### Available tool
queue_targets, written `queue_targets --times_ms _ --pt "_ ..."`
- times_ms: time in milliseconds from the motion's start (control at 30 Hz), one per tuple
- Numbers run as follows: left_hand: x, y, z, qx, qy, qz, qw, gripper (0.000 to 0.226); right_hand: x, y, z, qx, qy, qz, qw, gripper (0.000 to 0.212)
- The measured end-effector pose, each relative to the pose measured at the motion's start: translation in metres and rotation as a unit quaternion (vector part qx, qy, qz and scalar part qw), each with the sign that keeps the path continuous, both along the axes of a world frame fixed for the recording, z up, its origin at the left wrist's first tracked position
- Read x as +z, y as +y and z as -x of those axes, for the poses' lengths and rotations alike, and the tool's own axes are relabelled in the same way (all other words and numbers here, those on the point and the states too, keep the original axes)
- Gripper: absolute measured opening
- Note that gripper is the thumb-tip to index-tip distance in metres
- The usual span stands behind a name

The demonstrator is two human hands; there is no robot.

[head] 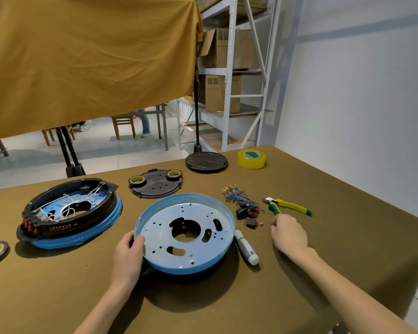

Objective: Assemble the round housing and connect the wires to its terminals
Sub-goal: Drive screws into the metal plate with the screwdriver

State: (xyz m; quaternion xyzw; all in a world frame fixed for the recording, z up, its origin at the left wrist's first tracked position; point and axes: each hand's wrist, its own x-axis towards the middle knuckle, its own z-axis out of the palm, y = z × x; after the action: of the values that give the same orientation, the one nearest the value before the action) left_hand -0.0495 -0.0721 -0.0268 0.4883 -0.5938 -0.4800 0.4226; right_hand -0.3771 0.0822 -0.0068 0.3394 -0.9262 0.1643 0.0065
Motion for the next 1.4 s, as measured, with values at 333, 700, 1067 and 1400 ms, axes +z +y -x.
queue_targets --times_ms 333,700,1067,1400 --pt "0.006 -0.004 -0.006 -0.011 -0.034 0.063 0.997 0.041 0.004 -0.01 0.006 0.155 -0.019 -0.013 0.988 0.035" --pt "0.023 -0.005 -0.016 -0.01 -0.176 0.202 0.964 0.049 -0.002 -0.006 0.015 0.19 -0.005 0.033 0.981 0.01" --pt "0.044 0.039 0.022 -0.353 -0.34 0.412 0.768 0.051 0.022 -0.033 -0.023 0.107 -0.298 0.318 0.894 0.004" --pt "0.074 0.029 0.017 -0.186 -0.17 0.478 0.842 0.039 0.048 -0.042 -0.04 0.042 -0.687 0.402 0.603 0.018"
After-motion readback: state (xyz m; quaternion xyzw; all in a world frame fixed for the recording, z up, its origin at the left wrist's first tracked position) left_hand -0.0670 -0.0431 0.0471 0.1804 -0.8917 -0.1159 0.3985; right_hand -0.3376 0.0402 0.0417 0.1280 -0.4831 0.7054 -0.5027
